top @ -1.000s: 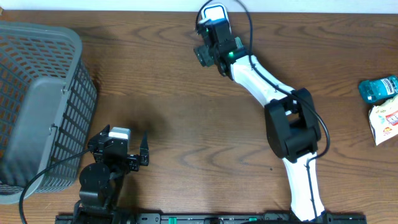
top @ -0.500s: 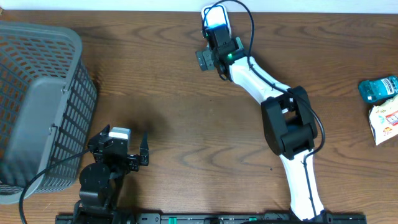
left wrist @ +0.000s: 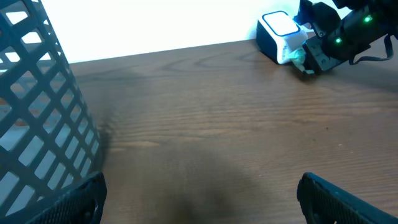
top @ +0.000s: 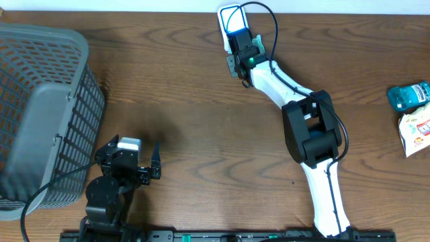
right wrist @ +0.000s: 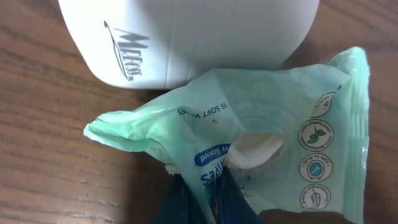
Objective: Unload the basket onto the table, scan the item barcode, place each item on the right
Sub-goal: 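Hold the wipes pack barcode against the white scanner with right gripper, then carry the wipes pack to the right edge and release it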
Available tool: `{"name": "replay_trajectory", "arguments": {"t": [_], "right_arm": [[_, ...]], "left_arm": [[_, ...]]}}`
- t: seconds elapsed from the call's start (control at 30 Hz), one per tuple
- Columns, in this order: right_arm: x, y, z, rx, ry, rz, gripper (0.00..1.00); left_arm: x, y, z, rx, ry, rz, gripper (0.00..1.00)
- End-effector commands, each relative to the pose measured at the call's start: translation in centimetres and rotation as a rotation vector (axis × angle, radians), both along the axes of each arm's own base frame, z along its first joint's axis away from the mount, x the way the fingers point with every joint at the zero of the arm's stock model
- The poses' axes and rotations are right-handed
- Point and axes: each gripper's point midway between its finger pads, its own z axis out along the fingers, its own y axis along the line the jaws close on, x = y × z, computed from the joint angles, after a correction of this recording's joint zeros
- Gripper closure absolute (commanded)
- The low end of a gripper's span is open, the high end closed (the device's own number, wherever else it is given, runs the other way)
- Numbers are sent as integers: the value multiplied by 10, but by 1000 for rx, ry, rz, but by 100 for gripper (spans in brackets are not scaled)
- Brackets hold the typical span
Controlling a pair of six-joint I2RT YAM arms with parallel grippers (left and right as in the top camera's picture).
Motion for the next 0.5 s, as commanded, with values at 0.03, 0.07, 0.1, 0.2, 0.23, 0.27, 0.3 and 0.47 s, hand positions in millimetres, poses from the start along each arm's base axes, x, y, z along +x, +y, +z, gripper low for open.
{"name": "replay_trajectory", "arguments": {"t": [0.03, 0.07, 0.1, 0.2, 0.23, 0.27, 0.3, 0.47], "right_arm": [[-15, -3, 14, 13, 45, -12, 99], [-16, -5, 27, 16, 38, -15, 99], [-18, -8, 41, 19, 31, -18, 99], [-28, -25, 86, 14, 16, -41, 99], [-32, -34, 101, 4, 9, -59, 99], [-37, -49, 115, -20, 6, -88, 99], [-41, -63, 127, -45, 1, -119, 99], [-69, -162, 155, -197, 41, -377, 99]], "left_arm": [[0, 0, 0, 0, -1, 2, 2], [0, 0, 0, 0, -1, 2, 2], [0, 0, 0, 0, -1, 2, 2], [0, 0, 0, 0, -1, 2, 2], [0, 0, 0, -1, -1, 2, 2], [0, 0, 0, 0, -1, 2, 2], [0, 0, 0, 0, -1, 2, 2], [0, 0, 0, 0, -1, 2, 2]]}}
